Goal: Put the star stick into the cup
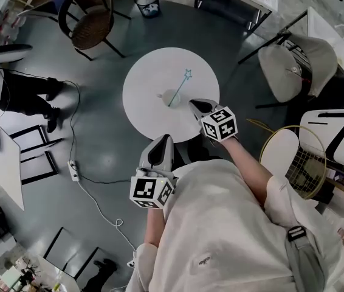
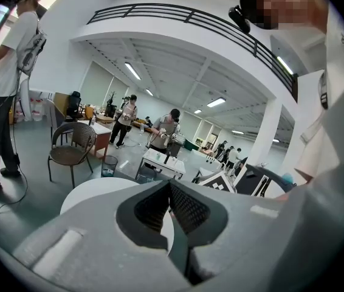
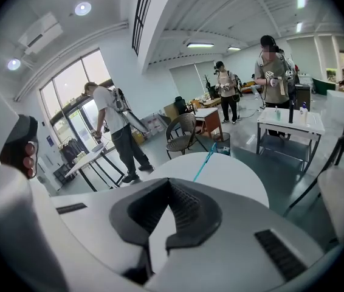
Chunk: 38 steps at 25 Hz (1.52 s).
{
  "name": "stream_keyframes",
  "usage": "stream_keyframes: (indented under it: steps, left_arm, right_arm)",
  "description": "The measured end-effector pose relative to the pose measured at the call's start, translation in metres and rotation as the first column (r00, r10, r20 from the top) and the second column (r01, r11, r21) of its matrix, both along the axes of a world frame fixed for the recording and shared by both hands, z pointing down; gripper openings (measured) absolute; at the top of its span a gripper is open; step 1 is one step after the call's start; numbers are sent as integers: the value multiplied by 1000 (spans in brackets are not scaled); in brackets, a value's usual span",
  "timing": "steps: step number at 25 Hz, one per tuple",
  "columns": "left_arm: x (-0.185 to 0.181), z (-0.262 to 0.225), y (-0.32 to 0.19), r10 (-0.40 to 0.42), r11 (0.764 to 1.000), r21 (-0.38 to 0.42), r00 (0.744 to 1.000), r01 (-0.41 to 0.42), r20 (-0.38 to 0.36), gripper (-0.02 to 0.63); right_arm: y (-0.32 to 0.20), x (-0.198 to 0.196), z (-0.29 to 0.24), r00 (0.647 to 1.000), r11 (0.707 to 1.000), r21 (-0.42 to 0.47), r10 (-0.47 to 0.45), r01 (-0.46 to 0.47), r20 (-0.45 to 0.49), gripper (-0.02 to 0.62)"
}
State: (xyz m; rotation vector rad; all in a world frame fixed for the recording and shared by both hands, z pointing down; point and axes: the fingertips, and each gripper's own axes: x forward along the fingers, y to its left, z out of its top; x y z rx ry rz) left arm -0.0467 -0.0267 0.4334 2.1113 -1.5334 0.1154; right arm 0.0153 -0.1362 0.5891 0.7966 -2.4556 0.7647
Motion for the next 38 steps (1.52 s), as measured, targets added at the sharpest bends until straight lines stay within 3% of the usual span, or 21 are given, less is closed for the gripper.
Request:
stream_keyframes:
  steps: [14, 19, 27, 38]
  left_arm:
    - [27, 1, 4, -10, 1000, 2, 1000, 10, 28, 11]
    - [33, -1, 6, -15, 1000, -3, 999, 15, 43, 11]
    - [26, 1, 16, 4, 1000, -8, 999, -3, 46, 11]
    - [-6, -15, 63, 111, 993, 32, 992, -113, 61, 11]
  right_arm:
    - [43, 24, -113, 984, 970, 196, -160, 141, 84, 9]
    - [72, 37, -135, 976, 960, 225, -195, 169, 99, 9]
    - [84, 30, -136, 977, 962, 224, -183, 155, 110, 9]
    - [121, -12, -167, 984, 963, 260, -108, 69, 141, 9]
